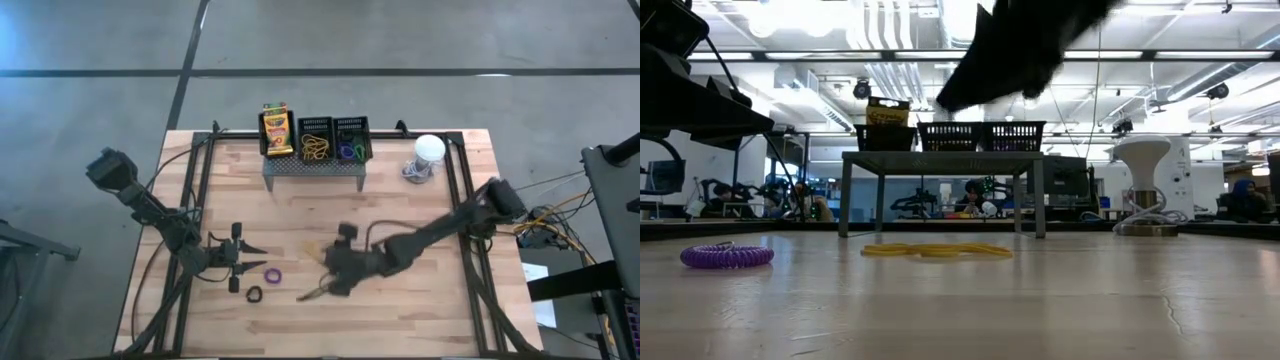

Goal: Pick & Place Office Desk Supplies
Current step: Put the yellow rubber band in the middle black bin on the shelf

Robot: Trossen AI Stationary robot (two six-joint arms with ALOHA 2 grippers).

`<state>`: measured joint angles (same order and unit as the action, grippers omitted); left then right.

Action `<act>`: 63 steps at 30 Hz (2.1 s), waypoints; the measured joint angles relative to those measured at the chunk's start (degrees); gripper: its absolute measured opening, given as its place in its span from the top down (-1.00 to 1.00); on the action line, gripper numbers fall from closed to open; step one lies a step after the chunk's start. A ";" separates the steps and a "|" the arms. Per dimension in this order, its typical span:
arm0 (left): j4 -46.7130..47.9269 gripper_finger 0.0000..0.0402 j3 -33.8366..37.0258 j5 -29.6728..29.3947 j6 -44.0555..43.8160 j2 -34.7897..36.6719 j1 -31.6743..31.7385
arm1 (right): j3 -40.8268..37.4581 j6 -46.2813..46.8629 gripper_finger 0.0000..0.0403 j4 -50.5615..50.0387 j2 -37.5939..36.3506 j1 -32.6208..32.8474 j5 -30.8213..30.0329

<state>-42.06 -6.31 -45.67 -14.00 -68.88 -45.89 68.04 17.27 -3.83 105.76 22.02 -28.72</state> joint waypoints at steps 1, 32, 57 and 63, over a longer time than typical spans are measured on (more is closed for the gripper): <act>-0.02 0.41 0.00 0.02 -0.02 0.00 0.00 | -1.45 1.00 0.33 4.02 1.62 0.14 2.49; 1.79 0.41 0.00 0.02 -1.63 0.00 0.00 | 19.48 1.46 0.95 -20.95 15.22 -6.75 2.00; 2.88 0.41 0.00 0.02 -2.62 0.00 0.00 | 18.43 -13.25 0.96 -18.14 -7.68 -10.68 7.80; 3.13 0.41 0.00 0.02 -3.85 0.00 0.00 | 11.82 -6.35 0.96 -18.03 -0.97 -8.98 7.77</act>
<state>-38.94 -6.31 -45.65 -17.85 -68.88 -45.89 79.86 10.92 -21.86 104.79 13.05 -20.95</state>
